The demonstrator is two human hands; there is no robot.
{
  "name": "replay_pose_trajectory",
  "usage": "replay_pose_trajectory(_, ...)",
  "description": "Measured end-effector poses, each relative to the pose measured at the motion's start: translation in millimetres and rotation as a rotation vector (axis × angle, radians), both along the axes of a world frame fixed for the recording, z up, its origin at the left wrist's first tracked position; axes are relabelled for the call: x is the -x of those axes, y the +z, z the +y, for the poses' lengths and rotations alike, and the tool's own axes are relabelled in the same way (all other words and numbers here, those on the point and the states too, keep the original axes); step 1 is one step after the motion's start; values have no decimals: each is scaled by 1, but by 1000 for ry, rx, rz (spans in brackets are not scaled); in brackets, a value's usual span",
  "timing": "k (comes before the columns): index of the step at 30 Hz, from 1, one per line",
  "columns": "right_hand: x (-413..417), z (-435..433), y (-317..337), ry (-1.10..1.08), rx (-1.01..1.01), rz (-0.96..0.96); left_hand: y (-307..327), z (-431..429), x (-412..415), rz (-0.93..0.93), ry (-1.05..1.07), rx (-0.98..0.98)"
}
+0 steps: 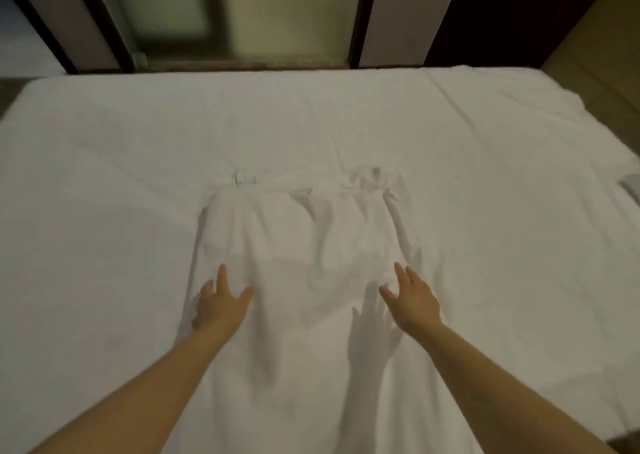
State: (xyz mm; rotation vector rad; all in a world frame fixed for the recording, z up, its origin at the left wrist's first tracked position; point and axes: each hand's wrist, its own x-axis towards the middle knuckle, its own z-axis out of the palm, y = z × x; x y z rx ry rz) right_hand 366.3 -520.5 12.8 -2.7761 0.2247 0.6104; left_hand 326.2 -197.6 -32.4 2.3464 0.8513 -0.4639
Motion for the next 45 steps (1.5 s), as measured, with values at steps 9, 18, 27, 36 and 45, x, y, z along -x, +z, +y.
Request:
replay_pose_trajectory(9,127,-21,-63,192,145,175,-46,-19,126,45,-303,-296)
replay_pose_trajectory(18,267,-19,-94,381,53,-15,-64,-106,278,-116,-573,-275)
replay_pose_trajectory(27,374,-38,-113,587,62,-67,-86,-96,369,-266,-874,-325)
replay_pose_trajectory(36,341,-57,-116,494,-23,-282,-86,-74,349,-331,-738,-129)
replay_pose_trajectory(45,339,-45,-85,575,11,-331,-13,-64,300,-178,-406,253)
